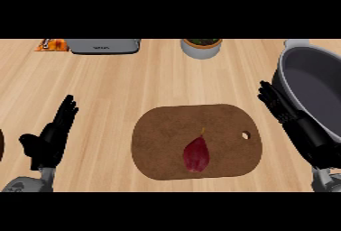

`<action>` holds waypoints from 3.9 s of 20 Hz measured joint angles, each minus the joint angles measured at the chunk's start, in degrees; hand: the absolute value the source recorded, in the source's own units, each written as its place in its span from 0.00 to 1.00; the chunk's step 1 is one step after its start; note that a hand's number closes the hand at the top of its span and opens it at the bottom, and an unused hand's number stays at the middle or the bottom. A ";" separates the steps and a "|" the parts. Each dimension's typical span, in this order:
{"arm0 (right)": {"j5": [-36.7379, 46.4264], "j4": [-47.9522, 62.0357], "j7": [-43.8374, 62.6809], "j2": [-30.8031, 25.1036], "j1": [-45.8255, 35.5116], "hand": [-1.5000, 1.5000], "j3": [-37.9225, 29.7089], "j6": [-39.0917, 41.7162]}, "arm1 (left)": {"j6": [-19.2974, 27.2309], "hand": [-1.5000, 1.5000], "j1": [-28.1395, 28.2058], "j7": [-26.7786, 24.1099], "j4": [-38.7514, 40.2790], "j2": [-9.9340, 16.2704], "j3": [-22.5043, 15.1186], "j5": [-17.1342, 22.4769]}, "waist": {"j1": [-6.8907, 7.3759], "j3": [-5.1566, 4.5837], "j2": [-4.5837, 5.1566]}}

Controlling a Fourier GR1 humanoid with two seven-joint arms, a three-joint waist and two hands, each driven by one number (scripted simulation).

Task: Pick the pear from the cutting board and place it in the pot

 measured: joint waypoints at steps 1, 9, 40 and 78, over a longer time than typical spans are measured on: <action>-1.24 0.13 -1.16 0.20 -0.01 1.00 -1.09 0.89 | 0.08 0.50 -0.20 -0.06 -0.87 0.08 0.39 -0.08 | 0.09 -0.07 0.50; -6.55 9.25 -14.90 -0.44 -4.08 0.00 -10.50 8.57 | 1.63 0.50 -8.44 0.81 -5.86 -1.12 3.97 1.88 | 1.10 -0.16 2.52; 28.47 8.18 -20.07 -0.92 -4.65 0.00 1.11 16.04 | -0.13 0.50 -11.82 8.48 -9.95 -4.35 9.44 -1.12 | 0.27 -0.43 2.35; 55.56 24.15 -19.36 24.61 -8.80 0.00 5.25 10.17 | -8.01 0.50 -11.39 10.94 -11.50 -13.05 17.93 -10.85 | 0.37 -0.48 2.35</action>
